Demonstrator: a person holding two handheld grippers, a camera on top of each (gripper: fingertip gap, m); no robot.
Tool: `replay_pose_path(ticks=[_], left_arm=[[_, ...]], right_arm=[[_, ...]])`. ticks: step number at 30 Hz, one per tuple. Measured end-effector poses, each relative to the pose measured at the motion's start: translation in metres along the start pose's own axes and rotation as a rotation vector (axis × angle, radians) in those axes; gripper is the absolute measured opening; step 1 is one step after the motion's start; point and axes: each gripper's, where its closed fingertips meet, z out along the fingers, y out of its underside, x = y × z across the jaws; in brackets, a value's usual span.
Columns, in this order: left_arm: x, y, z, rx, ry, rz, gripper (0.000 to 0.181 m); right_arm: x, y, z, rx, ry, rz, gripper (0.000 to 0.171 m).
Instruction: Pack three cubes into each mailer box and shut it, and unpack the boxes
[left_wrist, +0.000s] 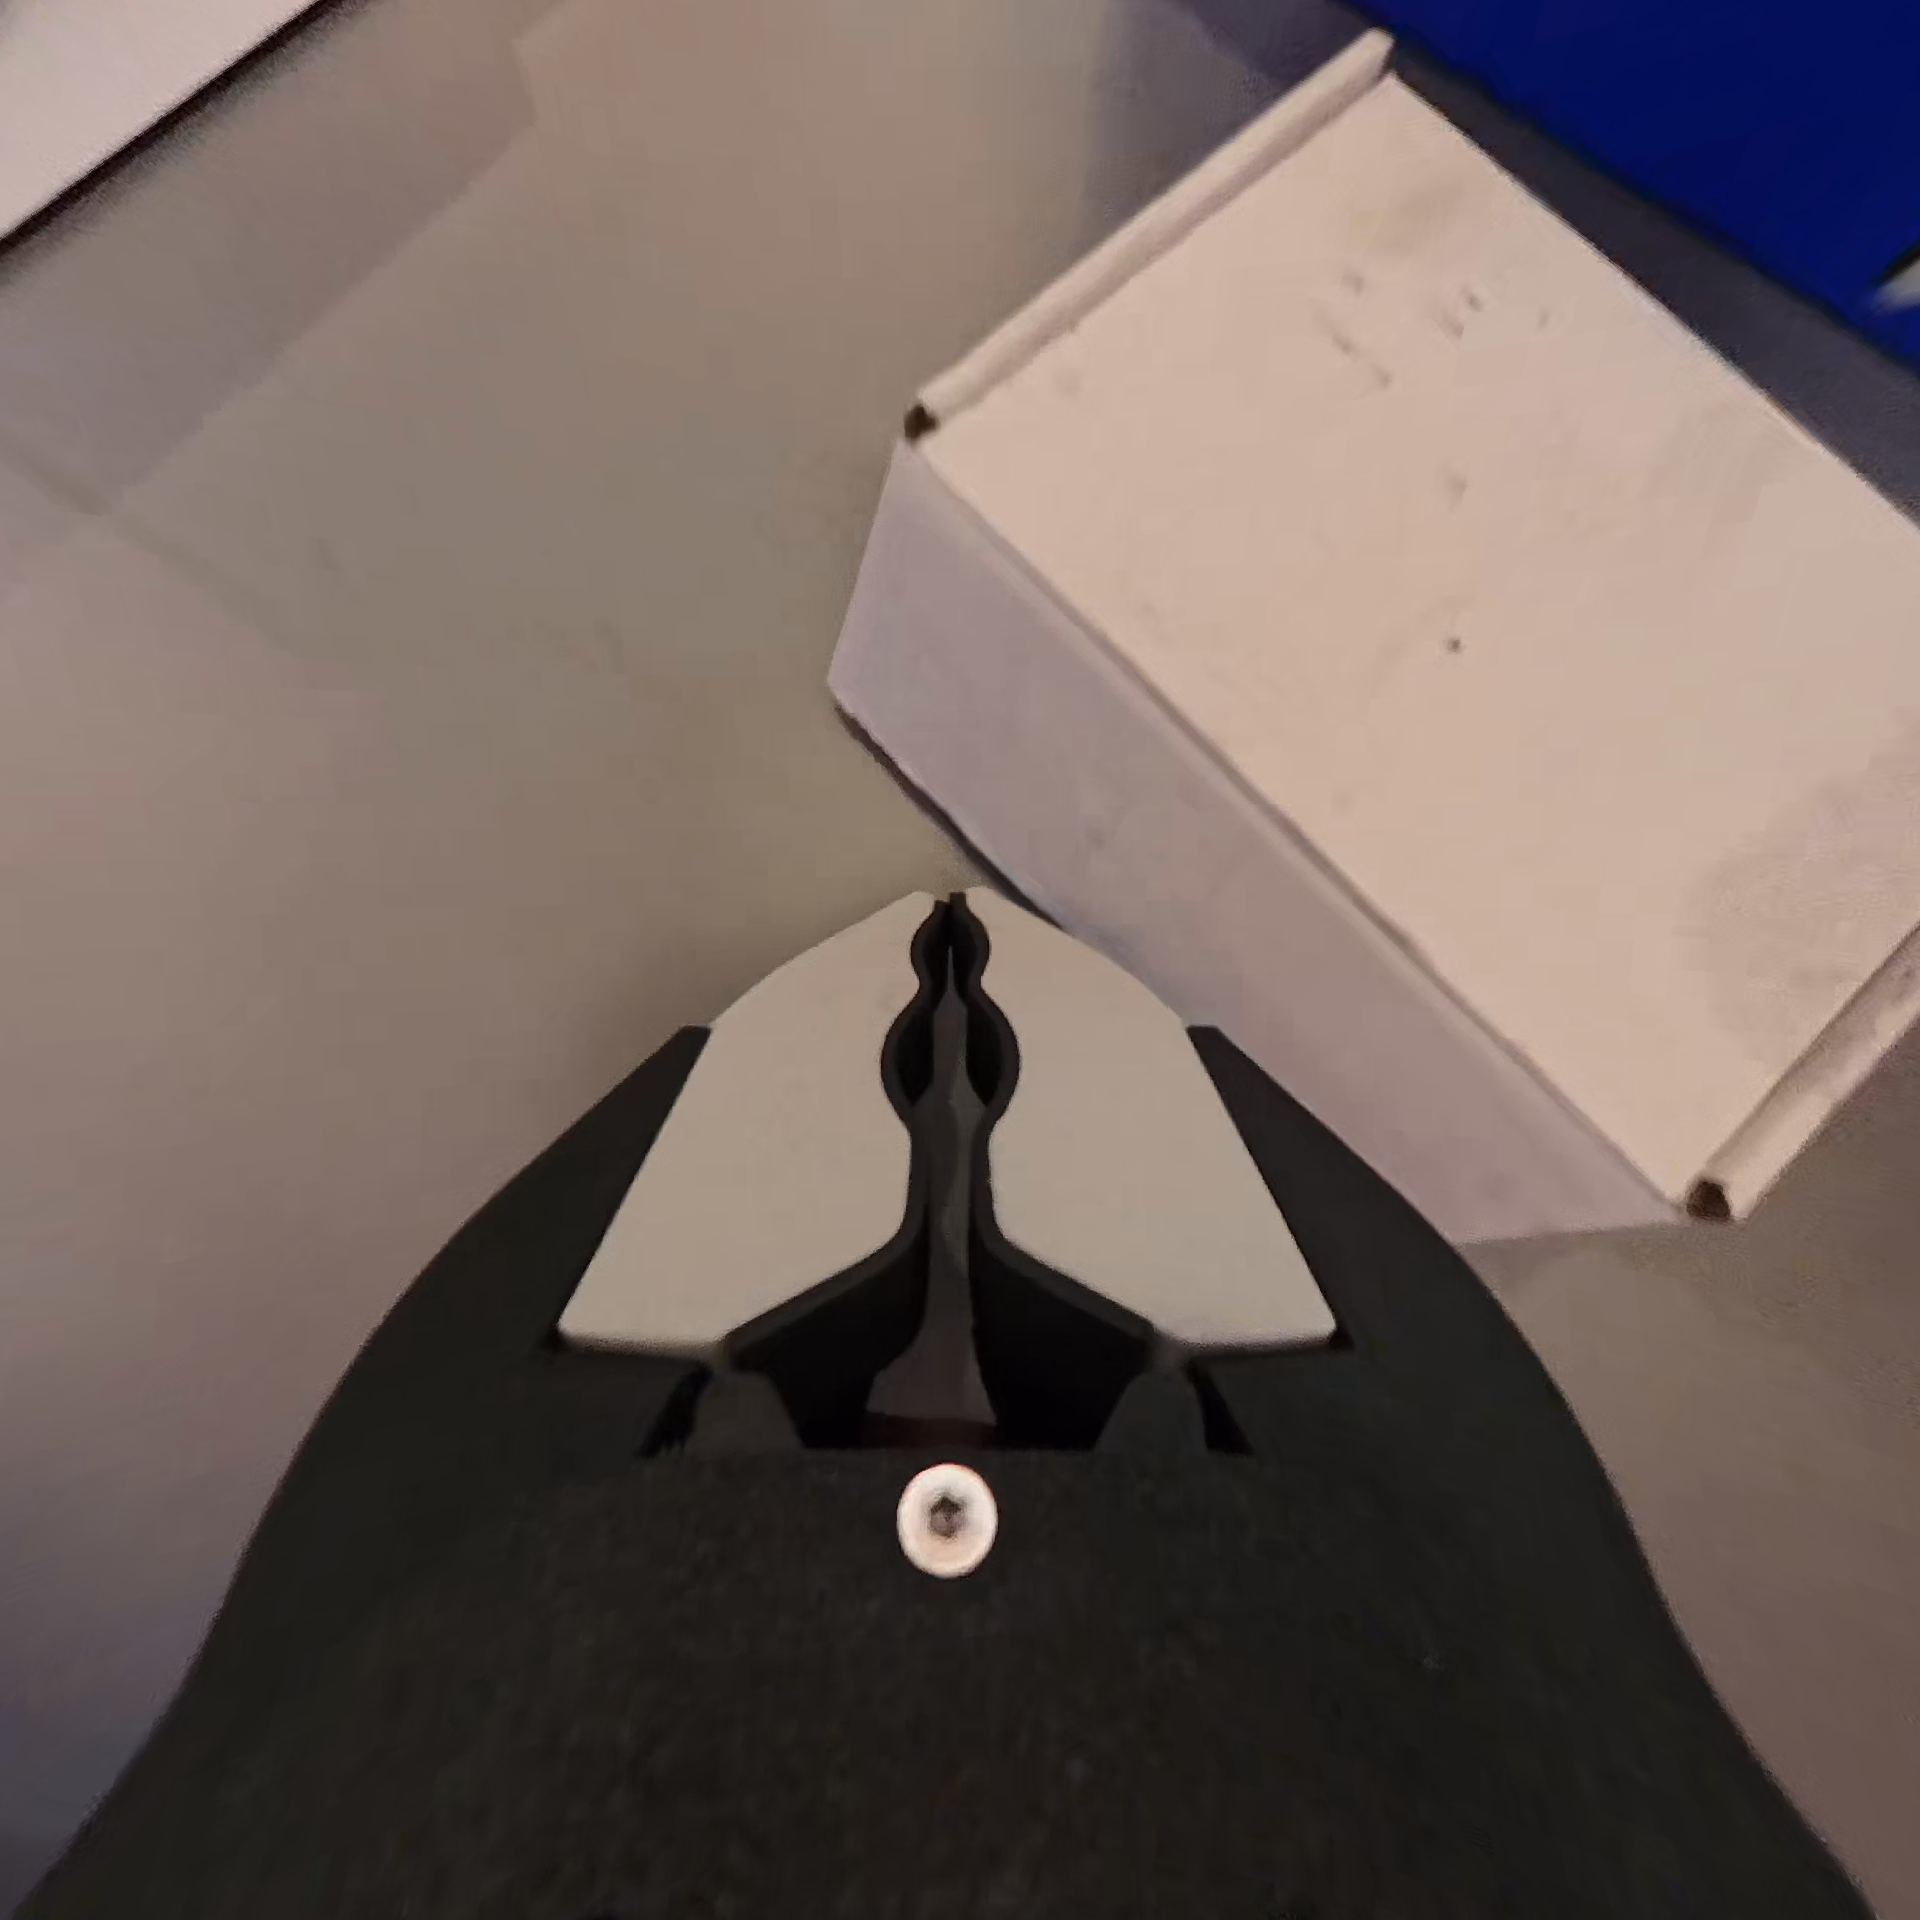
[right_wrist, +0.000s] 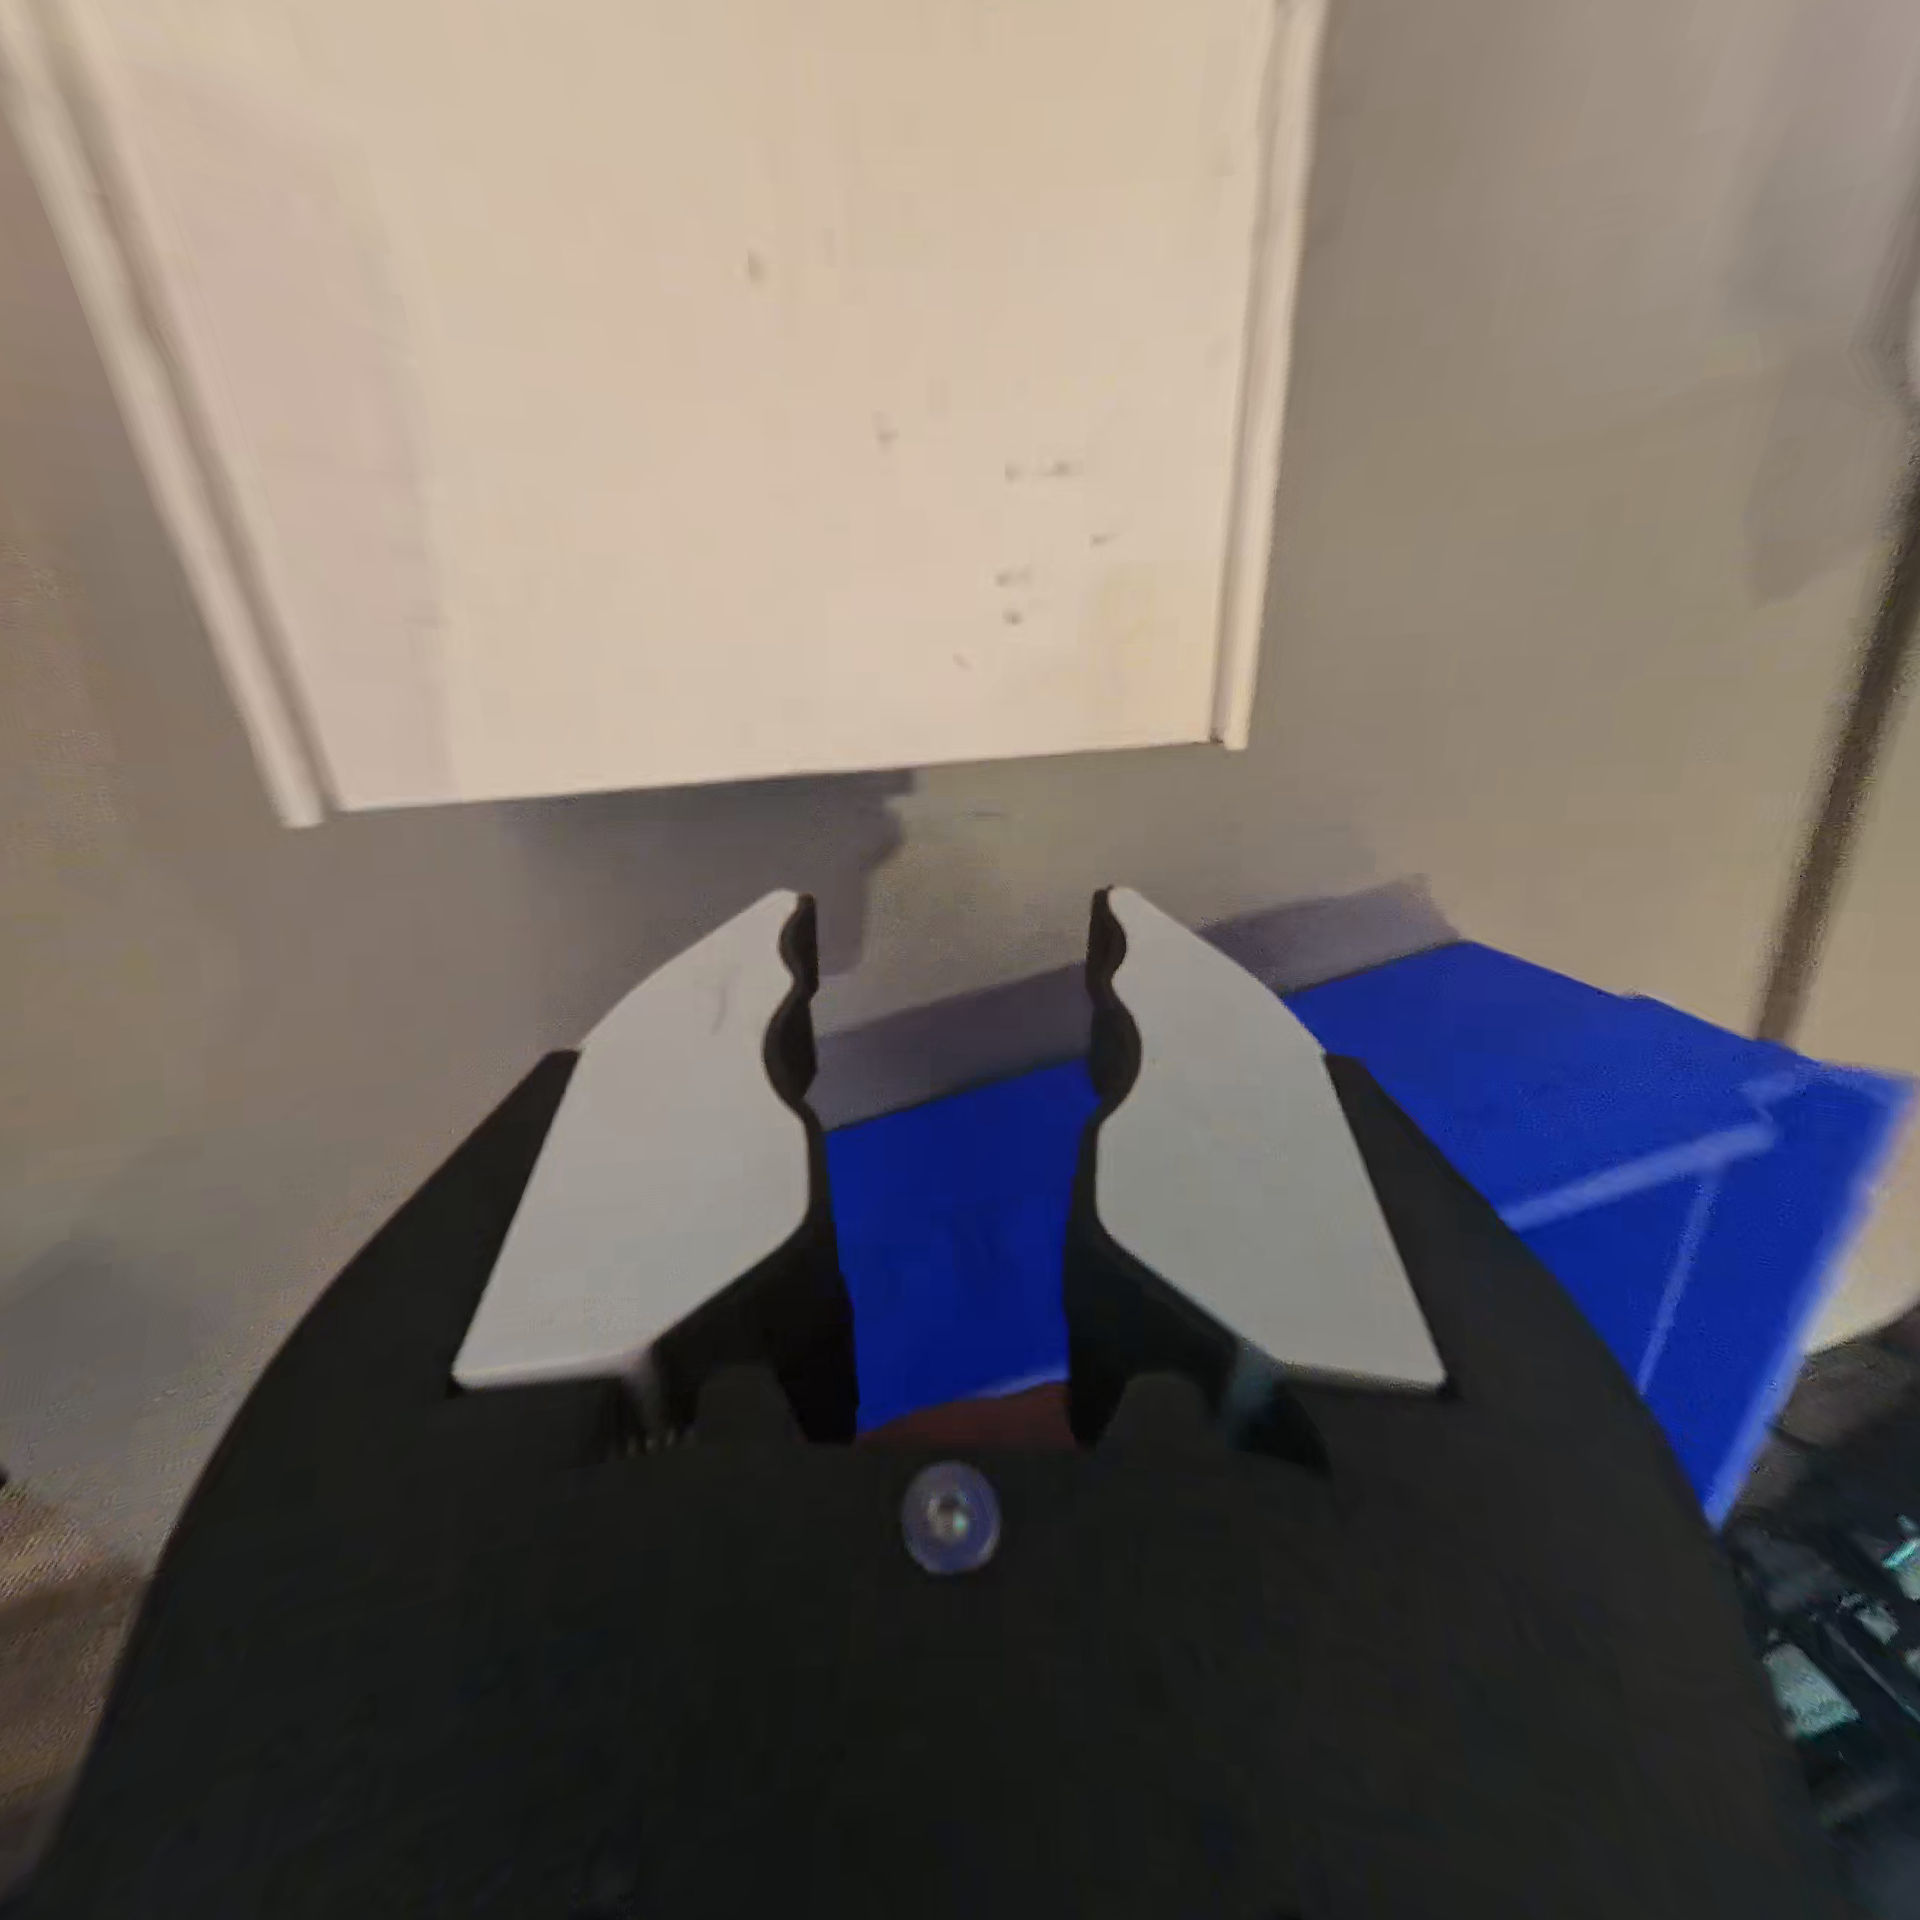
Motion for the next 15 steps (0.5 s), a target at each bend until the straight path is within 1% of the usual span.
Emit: replay_pose_path(ticks=[2, 3, 5, 7, 9, 11, 15], left_arm=[[-0.011, -0.009, 0.012, -0.010, -0.001, 0.039, 0.000], [-0.013, -0.013, 0.018, -0.012, 0.013, 0.062, 0.000], [-0.008, -0.015, 0.029, -0.038, 0.088, 0.089, 0.000], [-0.008, -0.018, 0.034, -0.034, 0.108, 0.099, 0.000], [-0.006, -0.020, 0.035, -0.005, 0.146, 0.064, 0.000], [-0.005, -0.019, 0.035, -0.008, 0.140, 0.088, 0.000], [-0.002, -0.020, 0.036, 0.000, 0.116, 0.103, 0.000]], right_arm=[[0.005, 0.009, 0.022, -0.152, -0.060, -0.024, 0.050], [0.011, 0.009, 0.030, -0.188, -0.035, -0.069, 0.051], [0.016, -0.004, 0.040, -0.149, -0.009, -0.111, 0.049], [0.022, -0.004, 0.047, -0.149, -0.012, -0.100, 0.053], [0.020, -0.009, 0.044, -0.116, -0.041, -0.091, 0.052], [0.016, -0.017, 0.043, -0.072, -0.043, -0.092, 0.052], [0.020, -0.005, 0.059, -0.198, 0.012, -0.153, 0.053]])
